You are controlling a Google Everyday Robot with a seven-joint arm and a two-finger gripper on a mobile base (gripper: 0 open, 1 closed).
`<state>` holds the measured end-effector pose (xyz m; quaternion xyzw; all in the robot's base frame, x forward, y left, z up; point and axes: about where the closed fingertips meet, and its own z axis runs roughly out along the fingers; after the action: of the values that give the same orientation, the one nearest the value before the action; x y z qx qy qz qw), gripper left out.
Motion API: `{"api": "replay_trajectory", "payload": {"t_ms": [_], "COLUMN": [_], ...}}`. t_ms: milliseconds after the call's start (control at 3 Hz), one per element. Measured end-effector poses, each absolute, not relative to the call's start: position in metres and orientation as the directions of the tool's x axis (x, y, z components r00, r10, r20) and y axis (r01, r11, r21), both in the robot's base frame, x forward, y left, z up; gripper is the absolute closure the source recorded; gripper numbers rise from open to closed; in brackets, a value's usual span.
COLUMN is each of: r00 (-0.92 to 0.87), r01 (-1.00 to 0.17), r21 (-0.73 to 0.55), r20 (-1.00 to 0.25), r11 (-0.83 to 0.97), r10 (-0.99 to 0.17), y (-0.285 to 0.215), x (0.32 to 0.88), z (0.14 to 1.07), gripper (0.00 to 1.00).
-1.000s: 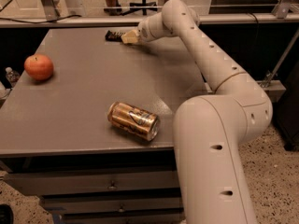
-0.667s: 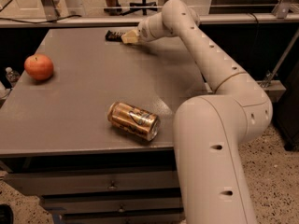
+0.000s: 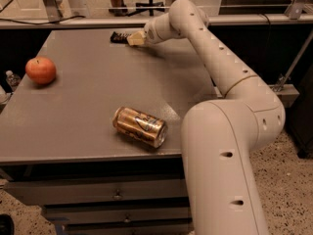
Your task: Move rxbar chocolate near orange can
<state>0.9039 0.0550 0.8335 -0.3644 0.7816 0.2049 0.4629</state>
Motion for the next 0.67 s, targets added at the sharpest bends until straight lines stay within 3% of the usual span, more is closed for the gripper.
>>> {"api": "replay_trajectory", "payload": {"t_ms": [333, 667], "r00": [-0.297, -0.259], "r01": [-0.747, -0.646], "r21": [-0.048, -0.154], "r20": [-0.868, -0.877], "r11": [0.663, 0.748], "r10": [-0.397, -0.405], "y": [0.039, -0.036], "x": [0.891, 0.861], "z": [0.851, 0.918], "gripper": [1.00, 1.00]}}
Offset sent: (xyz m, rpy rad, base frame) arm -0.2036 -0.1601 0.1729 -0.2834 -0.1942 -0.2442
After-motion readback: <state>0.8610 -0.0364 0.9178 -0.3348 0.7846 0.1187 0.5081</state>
